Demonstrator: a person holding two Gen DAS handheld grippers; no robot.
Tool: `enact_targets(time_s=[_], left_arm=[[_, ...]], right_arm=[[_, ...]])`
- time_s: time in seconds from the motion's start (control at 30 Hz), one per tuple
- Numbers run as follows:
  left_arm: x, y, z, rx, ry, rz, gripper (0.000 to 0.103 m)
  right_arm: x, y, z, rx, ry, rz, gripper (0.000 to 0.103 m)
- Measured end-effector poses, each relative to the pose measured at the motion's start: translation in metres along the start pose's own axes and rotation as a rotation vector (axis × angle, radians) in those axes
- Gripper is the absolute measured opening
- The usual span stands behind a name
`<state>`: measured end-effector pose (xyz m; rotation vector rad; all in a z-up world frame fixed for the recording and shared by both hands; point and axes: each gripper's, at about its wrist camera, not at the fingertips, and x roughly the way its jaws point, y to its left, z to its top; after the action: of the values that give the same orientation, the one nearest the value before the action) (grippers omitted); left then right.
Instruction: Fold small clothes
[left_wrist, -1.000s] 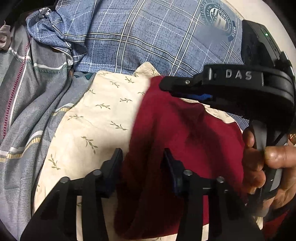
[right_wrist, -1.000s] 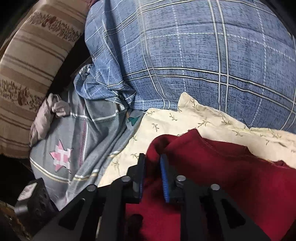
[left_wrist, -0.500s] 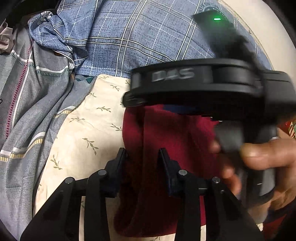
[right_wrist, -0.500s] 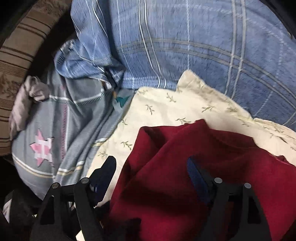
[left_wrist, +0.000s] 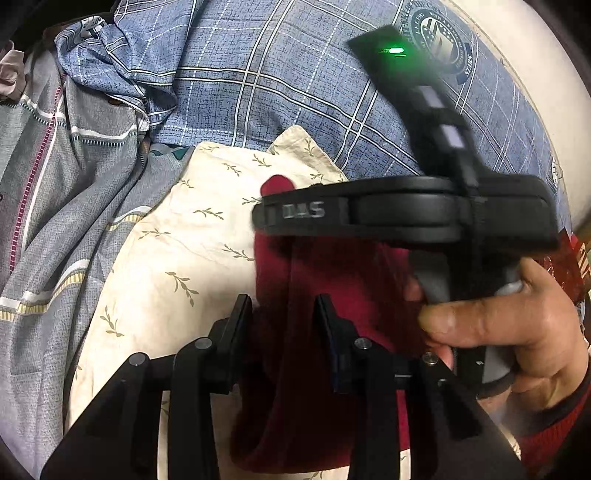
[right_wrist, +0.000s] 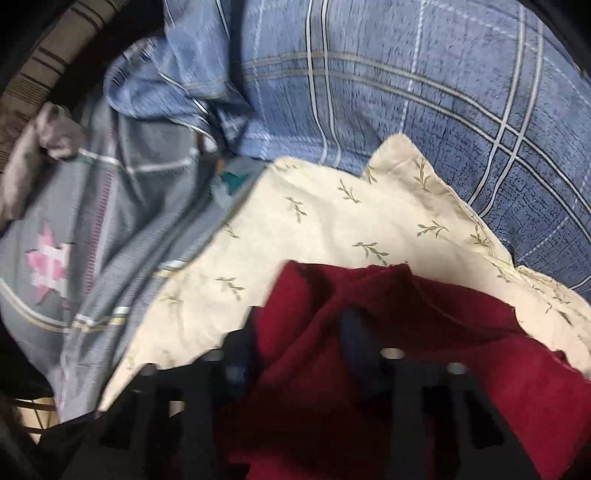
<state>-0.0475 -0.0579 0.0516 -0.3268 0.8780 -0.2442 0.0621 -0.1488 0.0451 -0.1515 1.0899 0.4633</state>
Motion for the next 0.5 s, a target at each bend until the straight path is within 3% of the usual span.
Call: enact_targets(time_s=[0.13,0.2,0.3,0.5], left_arm=[[0.001,0.003,-0.001,-0.003,0.003,-0.001,0.045],[0.001,0.007,-0.003,-0.025,0.004,0.002,0.058],[0.001,0.009,-0.004,-0.04,0.004,0.0,0.064],[0.008,0.007,-0.006,-0.031,0.026,0.011,0.064]], right_arm=[[-0.018,-0.005,-0.003,0.027,-0.055,0.043,0.023],[-0.029,-0.011,-0.004,0.054,-0.081,0.076,0.02],[-0.039,-0.023,-0.007,0.099,-0.102,0.137,0.019],[-0.038,-0.029,-0.01,0.151,-0.111,0.197,0.019]])
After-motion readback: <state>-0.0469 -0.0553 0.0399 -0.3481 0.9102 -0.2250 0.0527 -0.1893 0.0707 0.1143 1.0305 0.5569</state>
